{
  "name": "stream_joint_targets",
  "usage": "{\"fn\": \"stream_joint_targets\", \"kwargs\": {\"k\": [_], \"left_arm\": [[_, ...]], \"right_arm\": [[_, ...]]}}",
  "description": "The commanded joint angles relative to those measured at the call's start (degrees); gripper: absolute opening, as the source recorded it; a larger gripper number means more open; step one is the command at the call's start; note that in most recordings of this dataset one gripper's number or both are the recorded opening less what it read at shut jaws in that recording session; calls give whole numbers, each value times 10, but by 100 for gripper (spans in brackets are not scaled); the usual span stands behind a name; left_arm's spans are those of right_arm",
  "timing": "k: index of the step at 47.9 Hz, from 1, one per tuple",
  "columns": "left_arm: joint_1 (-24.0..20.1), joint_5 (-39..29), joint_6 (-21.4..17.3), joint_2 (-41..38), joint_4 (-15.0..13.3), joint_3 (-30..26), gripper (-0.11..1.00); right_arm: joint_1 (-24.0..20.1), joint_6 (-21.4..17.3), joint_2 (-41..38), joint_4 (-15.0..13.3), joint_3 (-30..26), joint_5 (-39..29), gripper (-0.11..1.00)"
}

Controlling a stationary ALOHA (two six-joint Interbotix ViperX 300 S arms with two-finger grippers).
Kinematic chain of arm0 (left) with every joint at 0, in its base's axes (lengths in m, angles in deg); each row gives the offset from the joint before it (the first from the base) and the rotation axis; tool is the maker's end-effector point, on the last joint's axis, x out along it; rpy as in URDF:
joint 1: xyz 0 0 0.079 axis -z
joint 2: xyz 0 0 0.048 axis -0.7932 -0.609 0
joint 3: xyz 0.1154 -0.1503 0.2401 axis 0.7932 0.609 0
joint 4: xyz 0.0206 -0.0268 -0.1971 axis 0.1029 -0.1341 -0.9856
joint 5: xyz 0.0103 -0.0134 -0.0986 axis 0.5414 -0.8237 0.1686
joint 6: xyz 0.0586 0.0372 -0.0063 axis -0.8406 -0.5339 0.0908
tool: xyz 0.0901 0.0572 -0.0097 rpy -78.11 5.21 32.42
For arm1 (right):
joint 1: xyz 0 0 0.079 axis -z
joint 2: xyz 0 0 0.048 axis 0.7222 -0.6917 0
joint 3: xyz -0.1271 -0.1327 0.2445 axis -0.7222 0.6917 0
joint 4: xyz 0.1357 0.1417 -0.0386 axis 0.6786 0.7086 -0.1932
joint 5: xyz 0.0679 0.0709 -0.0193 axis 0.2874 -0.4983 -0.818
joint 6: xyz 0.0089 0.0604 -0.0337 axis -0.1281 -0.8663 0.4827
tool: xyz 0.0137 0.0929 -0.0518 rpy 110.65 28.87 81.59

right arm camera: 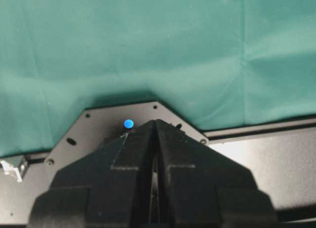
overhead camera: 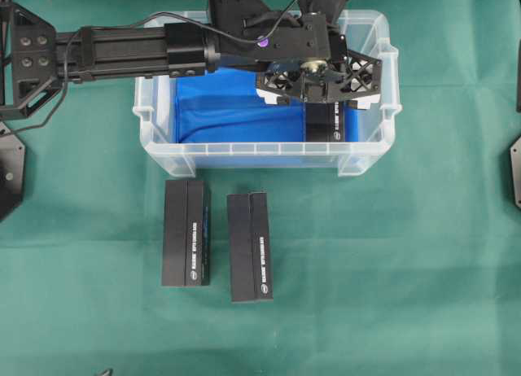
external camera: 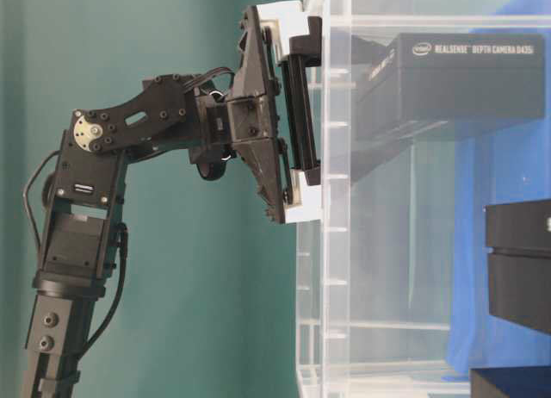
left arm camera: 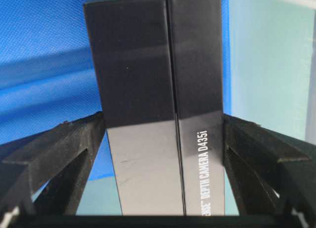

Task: Take the box out of the case with the left arm.
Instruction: 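Lower the left gripper around the right black box and close it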

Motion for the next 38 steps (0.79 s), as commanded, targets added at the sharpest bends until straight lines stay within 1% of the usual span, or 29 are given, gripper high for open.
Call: {"fn": "stream_joint_targets", "kwargs": {"k": [1,6,8,10,14,15,24,38], "left_arm": [[-2,3,1,13,0,-6,91],[-1,11,-1,13,-1,-6,90],[-1,17,0,14,0,-7,88],[1,23,0,13,-1,-7,82],[3,33,0,14,0,-7,65],[3,35,0,14,0,-7,63],[7,35,1,14,-3,-6,63],[10,33,7,15,-4,-5,63]], "right_arm": [[0,-1,-2,2,-5,-1,2],[1,-1,-2,2,-5,-1,2],[1,-1,-2,2,-5,-1,2],[0,-1,-2,1,-5,-1,2],[0,-2,-2,2,-5,-1,2],[1,-2,-2,4,-5,-1,2],[1,-2,-2,10,-5,-1,2],[1,-2,-2,11,-5,-1,2]]}}
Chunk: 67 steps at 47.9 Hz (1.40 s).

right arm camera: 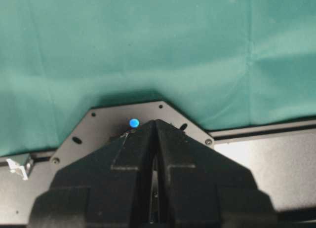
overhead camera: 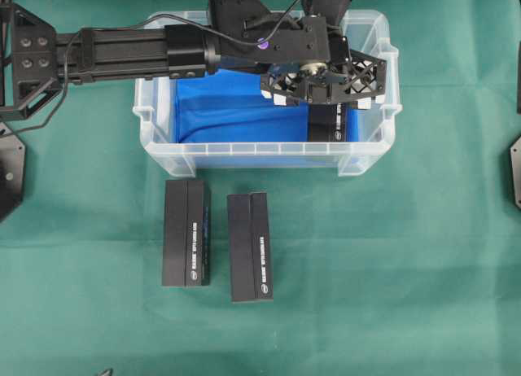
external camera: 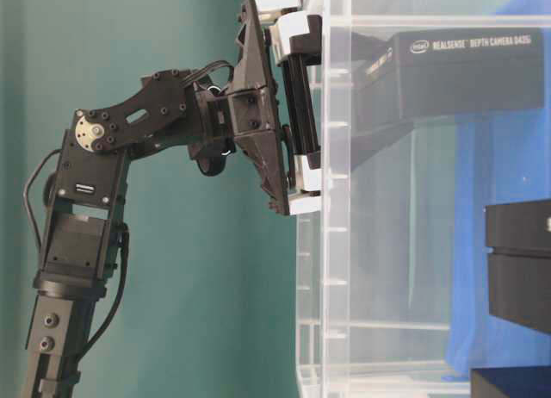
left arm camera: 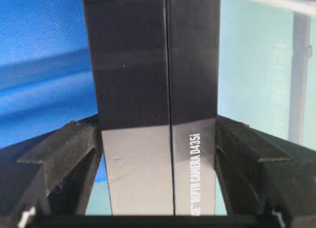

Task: Take the box out of the case with the left arm.
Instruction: 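Lower the left gripper around the right black box and close it, then lift the gripped right box upward out of the case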

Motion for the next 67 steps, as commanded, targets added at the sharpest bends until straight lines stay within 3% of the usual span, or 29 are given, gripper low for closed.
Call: {"fn": "stream_joint_targets", "kwargs": {"k": [1,38,48,67], "left_arm": [[7,2,4,14,-2,-7,63],[11,-42,10,66,-4,-15,63],[14,-83,18,86,-5,-52,63],[17,-192,12,76,-15,-179,63]], "right_arm": [[0,-1,-2,2,-5,-1,2],[1,0,-2,2,-5,1,2],[0,0,-2,1,-5,1,2],[0,0,-2,1,-5,1,2]]}}
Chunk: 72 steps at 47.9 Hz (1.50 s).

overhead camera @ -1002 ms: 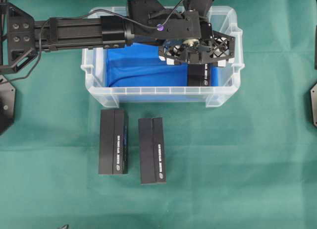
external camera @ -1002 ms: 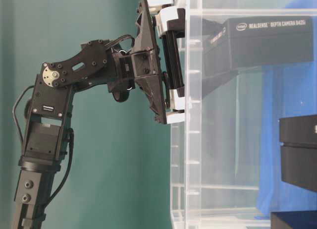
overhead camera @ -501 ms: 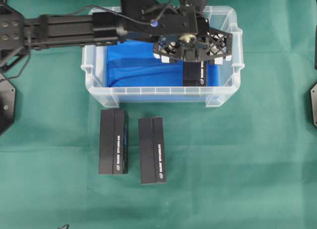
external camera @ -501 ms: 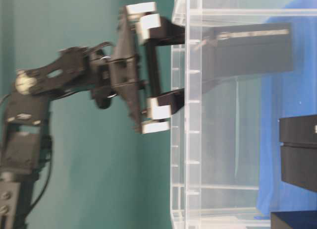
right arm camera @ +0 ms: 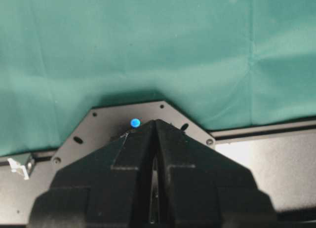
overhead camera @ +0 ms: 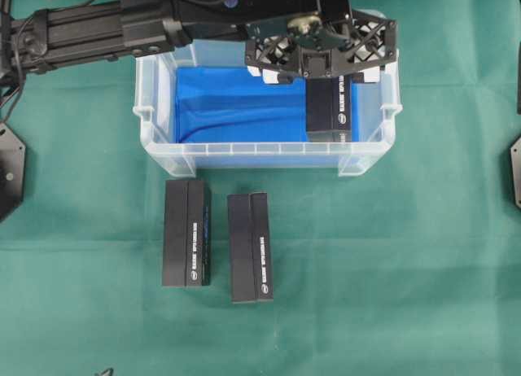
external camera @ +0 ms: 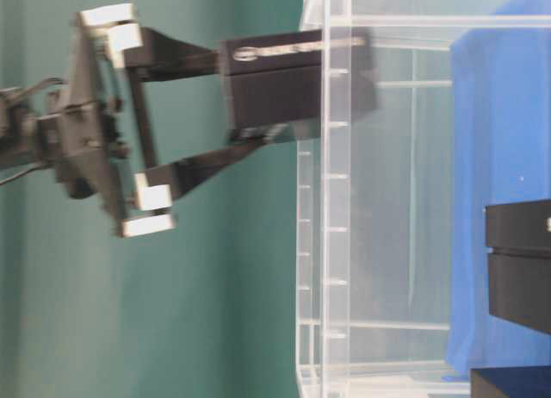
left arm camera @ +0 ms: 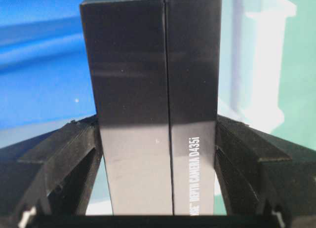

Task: Take the box out of the case with the left arm.
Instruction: 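Lift the gripped right box upward out of the case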

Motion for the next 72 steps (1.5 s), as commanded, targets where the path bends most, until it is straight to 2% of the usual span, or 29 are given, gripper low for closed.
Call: {"fn": "stream_joint_targets", "kwargs": {"k": [1,20,72], "left_arm": [[6,-20,-1,25,-1,-42,63],[4,-101,-11,25,1,-133,63],[3,-101,-9,28,2,-125,63]], "right_arm": [[1,1,-2,-2,-5,1,2],[1,3,-2,-4,-4,2,2],[1,0,-2,-4,-2,3,2]]}}
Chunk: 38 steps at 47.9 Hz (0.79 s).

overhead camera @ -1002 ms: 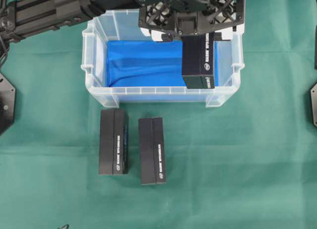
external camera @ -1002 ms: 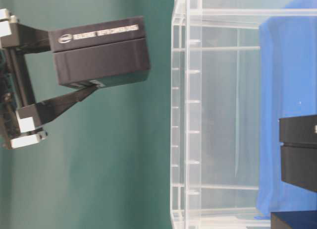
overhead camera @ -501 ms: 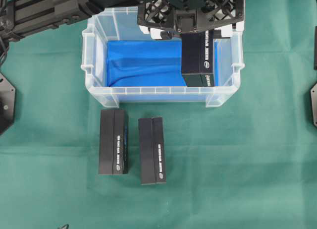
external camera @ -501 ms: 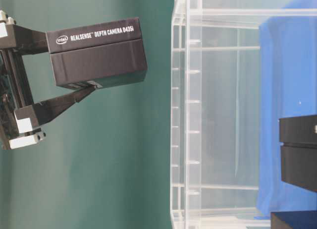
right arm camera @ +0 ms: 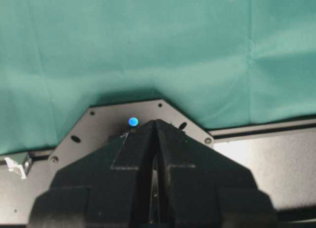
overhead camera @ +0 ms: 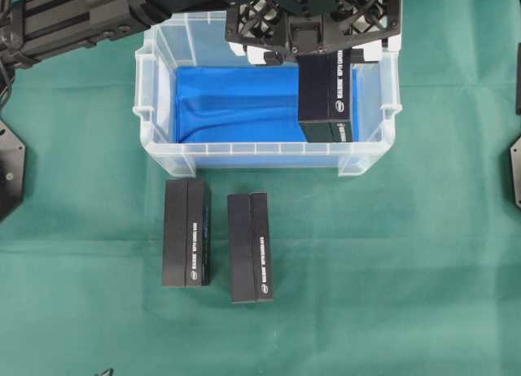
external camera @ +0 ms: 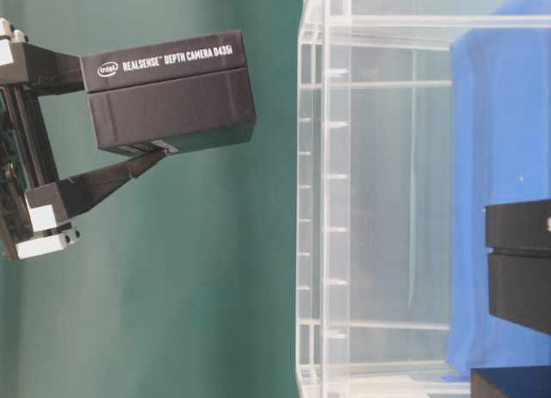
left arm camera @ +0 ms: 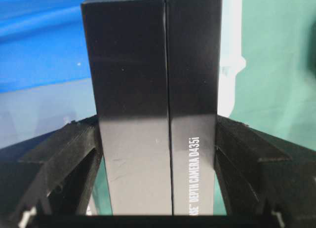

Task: Take the box out of the case with the left arm.
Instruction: 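Lift the gripped right box upward out of the case, then carry the box forward and lower it right of the other boxes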

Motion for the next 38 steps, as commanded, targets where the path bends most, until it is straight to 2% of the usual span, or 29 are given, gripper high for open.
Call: {"fn": "stream_joint_targets", "kwargs": {"k": [1,27,38], "left_arm": [[-2,3,2,28,3,-9,63],[-1,3,4,29,3,-7,63],[13,2,10,29,3,-6,63]], "right_arm": [[1,-1,-2,-1,-6,1,2],[1,-1,-2,0,-6,0,2],[1,-1,-2,0,-6,0,2]]}}
